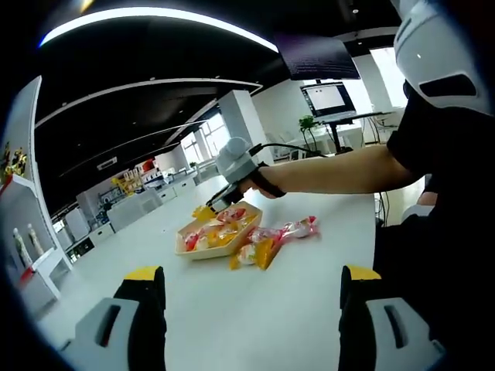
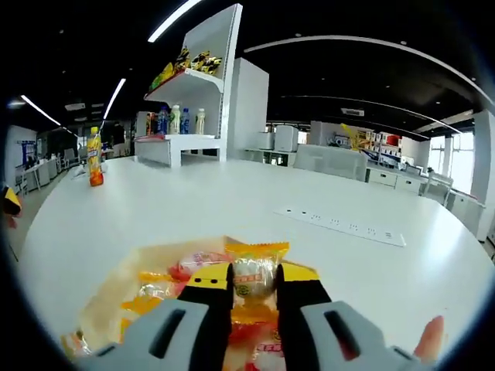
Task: Pick up the marshmallows scattered on the table and place them into the bowl on the table
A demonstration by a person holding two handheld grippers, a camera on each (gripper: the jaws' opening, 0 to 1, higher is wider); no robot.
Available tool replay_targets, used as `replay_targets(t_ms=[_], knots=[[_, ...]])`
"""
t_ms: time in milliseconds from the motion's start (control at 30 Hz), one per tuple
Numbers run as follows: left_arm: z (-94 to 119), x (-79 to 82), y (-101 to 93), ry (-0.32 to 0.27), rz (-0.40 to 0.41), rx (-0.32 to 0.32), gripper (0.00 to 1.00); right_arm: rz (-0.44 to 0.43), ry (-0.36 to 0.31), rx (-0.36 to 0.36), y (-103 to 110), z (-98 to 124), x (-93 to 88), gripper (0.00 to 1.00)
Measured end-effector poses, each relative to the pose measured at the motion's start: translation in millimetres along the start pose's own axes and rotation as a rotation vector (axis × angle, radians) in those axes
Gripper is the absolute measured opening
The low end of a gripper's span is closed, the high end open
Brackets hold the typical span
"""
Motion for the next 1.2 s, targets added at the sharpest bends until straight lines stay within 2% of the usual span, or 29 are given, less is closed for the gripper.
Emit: replay_targets(t_ms=[167,700,933,1033,1200], knots=[[-0.7,-0.4,-0.2,0.002,-0.005,0.002,0.93,0.007,-0.003,0.006,1.8,-2.5,-0.5,0.2],[-2.0,-3.8,-0.5,0.012,-0.012,0.001,0.93,0.024,0.002,-0.044,-4.3,-1.6,-3.1,0.2],[0.3,-5.0,5.1,0.013,-0.001,0.02,0.93,0.016,0.019,-0.047,-3.7,-1.7,-8.3,0.2],[0.1,-6.5,6.1,0.017,0.0,0.023,0.93,-0.01,0.011,-0.031,-2.1,-2.7,-5.3,0.2],[-1.0,-9.4,8.8,0.027,-0.005,0.032,0.93,0.009,0.002,-0.036,-2.7,-3.5,-2.8,0.21]])
Point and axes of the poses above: the point that each gripper's makers call its tool centre point, and the gripper's own axes: z roughly backward along the fingers, y roughly to its left, x roughly out of its top, the point moved 1 cm from there along z, roughly backward along the fingers, and after that the axes turned 8 degrees about y, right-handed, at the moved point
